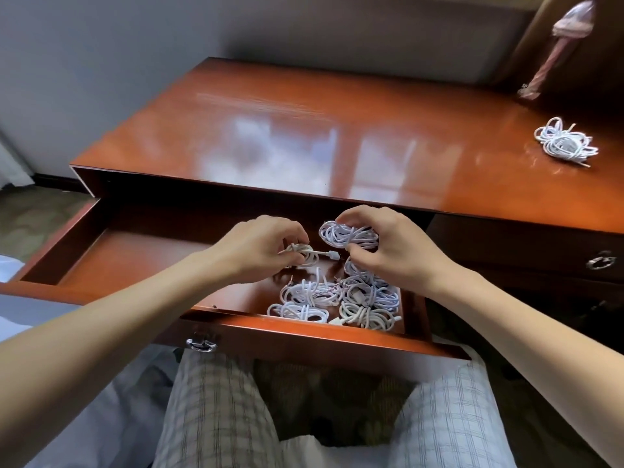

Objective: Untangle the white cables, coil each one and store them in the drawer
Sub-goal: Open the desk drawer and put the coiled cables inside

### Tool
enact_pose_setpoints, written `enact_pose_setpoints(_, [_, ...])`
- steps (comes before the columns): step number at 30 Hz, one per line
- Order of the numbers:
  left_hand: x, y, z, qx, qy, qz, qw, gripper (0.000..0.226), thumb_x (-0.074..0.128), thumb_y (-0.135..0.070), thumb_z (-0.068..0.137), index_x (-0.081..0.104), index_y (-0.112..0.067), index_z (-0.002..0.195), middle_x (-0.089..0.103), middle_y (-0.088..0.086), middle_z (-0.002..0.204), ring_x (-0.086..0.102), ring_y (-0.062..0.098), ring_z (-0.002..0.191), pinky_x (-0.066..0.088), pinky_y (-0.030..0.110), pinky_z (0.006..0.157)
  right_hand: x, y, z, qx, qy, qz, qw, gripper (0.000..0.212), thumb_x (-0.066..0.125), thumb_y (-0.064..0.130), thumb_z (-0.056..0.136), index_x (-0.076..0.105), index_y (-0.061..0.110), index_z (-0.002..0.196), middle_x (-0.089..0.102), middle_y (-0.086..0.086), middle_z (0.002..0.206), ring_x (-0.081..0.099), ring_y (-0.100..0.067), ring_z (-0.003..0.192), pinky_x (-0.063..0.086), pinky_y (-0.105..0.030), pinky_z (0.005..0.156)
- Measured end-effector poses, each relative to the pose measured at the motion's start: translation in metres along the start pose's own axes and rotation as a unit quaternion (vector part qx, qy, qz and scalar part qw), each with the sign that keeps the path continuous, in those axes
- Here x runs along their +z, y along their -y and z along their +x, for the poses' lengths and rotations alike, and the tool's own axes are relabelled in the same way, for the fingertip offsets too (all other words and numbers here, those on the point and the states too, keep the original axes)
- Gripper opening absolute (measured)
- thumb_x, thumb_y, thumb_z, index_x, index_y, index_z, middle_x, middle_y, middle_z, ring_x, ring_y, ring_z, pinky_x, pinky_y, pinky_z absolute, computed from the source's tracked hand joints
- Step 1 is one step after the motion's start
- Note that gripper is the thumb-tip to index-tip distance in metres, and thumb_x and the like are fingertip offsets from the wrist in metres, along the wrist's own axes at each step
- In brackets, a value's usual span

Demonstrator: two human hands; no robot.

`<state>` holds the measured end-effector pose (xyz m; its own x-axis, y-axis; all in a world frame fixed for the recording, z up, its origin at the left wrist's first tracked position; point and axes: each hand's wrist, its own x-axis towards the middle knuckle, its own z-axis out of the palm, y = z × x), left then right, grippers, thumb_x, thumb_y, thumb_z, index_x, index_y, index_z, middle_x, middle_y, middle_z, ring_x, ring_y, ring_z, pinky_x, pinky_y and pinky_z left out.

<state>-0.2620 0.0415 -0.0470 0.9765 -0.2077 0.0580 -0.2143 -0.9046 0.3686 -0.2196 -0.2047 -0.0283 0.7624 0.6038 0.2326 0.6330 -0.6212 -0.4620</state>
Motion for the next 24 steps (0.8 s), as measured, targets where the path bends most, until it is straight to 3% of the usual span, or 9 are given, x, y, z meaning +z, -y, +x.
enact_pose_setpoints(6, [0.013,-0.007,-0.006,-0.003,-0.021,-0.024,0.999,0.023,0.067,-0.042,0.093,0.065,-0.039,0.116,0.064,-0.020,0.107,0.054,0.004,0.090,0.047,0.033,0.076,0.009,-0.007,-0.011,0.015,-0.026,0.005,1.000,0.039,0.067,0.023,0.088,0.063,0.027,0.127,0.068,0.013,0.123,0.058,-0.008,0.117,0.045,-0.044,0.104])
enact_pose_setpoints(18, [0.022,-0.018,-0.038,-0.011,-0.046,-0.033,0.998,0.024,0.068,-0.040,0.094,0.066,-0.034,0.117,0.066,-0.017,0.112,0.059,0.009,0.098,0.052,0.035,0.080,0.014,-0.008,-0.030,0.031,-0.013,0.013,0.999,0.039,0.069,0.019,0.089,0.064,0.025,0.128,0.067,0.012,0.125,0.055,-0.009,0.119,0.043,-0.041,0.107])
enact_pose_setpoints(24, [0.022,-0.028,-0.050,-0.004,-0.053,-0.066,0.996,0.026,0.071,-0.037,0.092,0.067,-0.030,0.117,0.065,-0.019,0.104,0.060,0.009,0.093,0.051,0.032,0.077,0.009,-0.008,-0.037,0.031,-0.017,0.006,0.999,0.038,0.068,0.020,0.090,0.063,0.028,0.127,0.067,0.014,0.124,0.056,-0.009,0.120,0.042,-0.046,0.107])
